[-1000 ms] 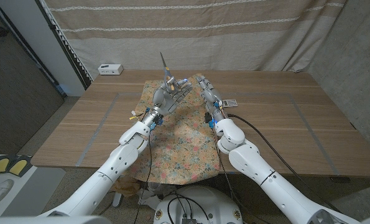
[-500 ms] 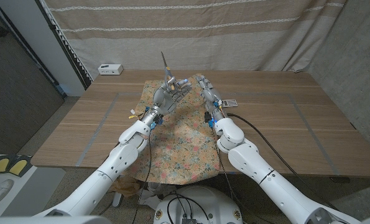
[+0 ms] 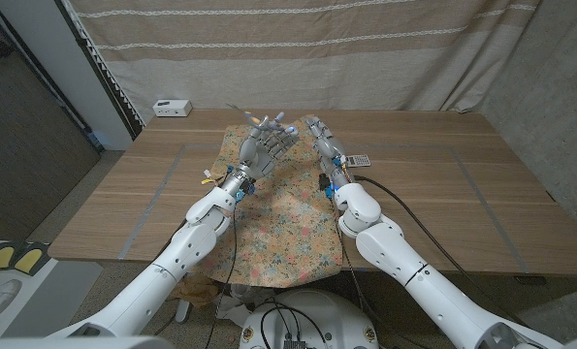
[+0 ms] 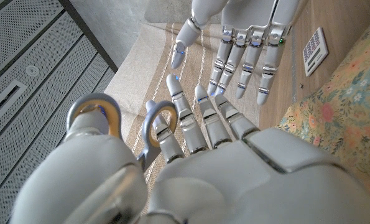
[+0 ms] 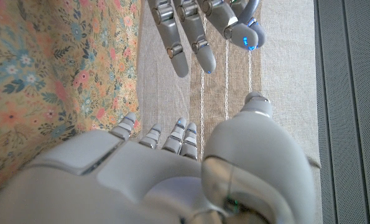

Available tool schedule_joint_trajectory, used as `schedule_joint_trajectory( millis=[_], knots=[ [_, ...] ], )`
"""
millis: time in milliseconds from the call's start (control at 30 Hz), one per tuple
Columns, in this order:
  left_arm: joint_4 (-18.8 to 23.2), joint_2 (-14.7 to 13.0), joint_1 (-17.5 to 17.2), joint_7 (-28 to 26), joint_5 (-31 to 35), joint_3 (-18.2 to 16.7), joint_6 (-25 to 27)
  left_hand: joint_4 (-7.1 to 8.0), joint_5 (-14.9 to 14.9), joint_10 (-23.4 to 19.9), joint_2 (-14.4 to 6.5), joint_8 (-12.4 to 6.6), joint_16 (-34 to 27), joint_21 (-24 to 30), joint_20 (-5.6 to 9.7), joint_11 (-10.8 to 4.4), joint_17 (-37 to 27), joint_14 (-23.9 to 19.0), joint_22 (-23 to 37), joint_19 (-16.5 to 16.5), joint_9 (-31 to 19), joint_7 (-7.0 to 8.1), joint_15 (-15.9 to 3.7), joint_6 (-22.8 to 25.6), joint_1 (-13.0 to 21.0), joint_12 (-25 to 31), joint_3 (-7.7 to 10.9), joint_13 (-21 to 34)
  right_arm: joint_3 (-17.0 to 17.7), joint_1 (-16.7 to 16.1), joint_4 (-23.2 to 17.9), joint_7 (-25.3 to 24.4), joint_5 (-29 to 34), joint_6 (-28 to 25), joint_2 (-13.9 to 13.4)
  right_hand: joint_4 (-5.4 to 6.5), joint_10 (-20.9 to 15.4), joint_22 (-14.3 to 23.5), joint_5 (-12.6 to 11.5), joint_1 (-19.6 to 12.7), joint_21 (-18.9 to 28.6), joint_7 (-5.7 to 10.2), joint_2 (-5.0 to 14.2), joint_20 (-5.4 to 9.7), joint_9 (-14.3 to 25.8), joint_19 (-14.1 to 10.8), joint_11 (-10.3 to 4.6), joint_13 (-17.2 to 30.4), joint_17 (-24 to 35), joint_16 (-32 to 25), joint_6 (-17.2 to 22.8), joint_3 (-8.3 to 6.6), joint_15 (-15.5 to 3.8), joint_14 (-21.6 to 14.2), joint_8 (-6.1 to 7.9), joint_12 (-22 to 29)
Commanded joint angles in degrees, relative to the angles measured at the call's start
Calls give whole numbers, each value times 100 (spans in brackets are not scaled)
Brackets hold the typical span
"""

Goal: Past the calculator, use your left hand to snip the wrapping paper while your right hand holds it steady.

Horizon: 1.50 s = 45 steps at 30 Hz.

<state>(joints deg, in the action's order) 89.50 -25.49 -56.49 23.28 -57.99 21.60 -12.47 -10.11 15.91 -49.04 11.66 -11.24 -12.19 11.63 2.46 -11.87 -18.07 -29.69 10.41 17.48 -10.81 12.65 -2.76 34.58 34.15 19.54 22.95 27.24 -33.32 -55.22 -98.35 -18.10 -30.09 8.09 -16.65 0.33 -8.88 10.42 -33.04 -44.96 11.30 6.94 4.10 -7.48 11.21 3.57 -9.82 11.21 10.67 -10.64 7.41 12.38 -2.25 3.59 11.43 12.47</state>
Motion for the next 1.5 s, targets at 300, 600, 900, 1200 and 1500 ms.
schedule_joint_trajectory(
  millis=[300, 600, 900, 1200, 1500],
  knots=[
    [234, -106, -167, -119, 95, -20, -162, 61, 309, -184, -146, -234, -73, 1, 373, -45, -26, -14, 14, 36, -21, 6, -967, 825, 331, -48, -486, -41, -19, -92, -169, -29, 69, -5, -58, -11, 39, 5, 9, 16, 23, -24, 43, -41, 8, 9, -1, 0, 2, -37, -79, 36, -214, -7, -29, -9],
    [375, -148, -277, -253, 149, -16, -232, 127, 532, -255, -323, -339, -125, 30, 410, -52, -68, -111, 25, 82, -2, -12, -978, 1698, 724, -243, -638, -228, -18, -161, -250, -61, 81, 4, -76, -14, 51, 5, 9, 16, 23, -29, 45, -44, 8, 7, -14, -1, 2, -37, -82, 41, -206, -8, -23, -12],
    [371, -186, -270, -140, 127, 23, -238, 210, 597, 647, -299, -200, -30, 33, 400, -4, -86, 54, 36, 75, 7, -4, -986, 2023, 859, -802, -842, -591, -17, -223, -334, -104, 127, 4, -110, -16, 72, 5, 10, 16, 21, -29, 48, -46, 8, 8, 4, -1, 2, -36, -100, 45, -205, -5, -24, -19],
    [359, -249, -246, -65, 151, 53, -217, 246, 626, 1469, -290, -119, 126, 22, 344, 285, -60, 539, 41, -2, 4, -2, -955, 2158, 873, -932, -1039, -823, -18, -246, -352, -108, 135, 19, -112, -20, 75, 5, 10, 14, 20, -34, 50, -47, 8, 10, 2, -2, 2, -36, -109, 48, -203, -8, -22, -18],
    [359, -214, -262, -128, 160, 62, -246, 269, 641, 1639, -483, -91, 63, 26, 371, -46, -18, 731, 44, -69, 6, -125, -962, 2307, 1002, -773, -1104, -982, -16, -248, -335, -119, 145, 44, -92, -24, 81, 5, 11, 13, 18, -29, 52, -52, 9, 14, 5, -2, 2, -35, -116, 52, -207, -6, -17, -17]
  ],
)
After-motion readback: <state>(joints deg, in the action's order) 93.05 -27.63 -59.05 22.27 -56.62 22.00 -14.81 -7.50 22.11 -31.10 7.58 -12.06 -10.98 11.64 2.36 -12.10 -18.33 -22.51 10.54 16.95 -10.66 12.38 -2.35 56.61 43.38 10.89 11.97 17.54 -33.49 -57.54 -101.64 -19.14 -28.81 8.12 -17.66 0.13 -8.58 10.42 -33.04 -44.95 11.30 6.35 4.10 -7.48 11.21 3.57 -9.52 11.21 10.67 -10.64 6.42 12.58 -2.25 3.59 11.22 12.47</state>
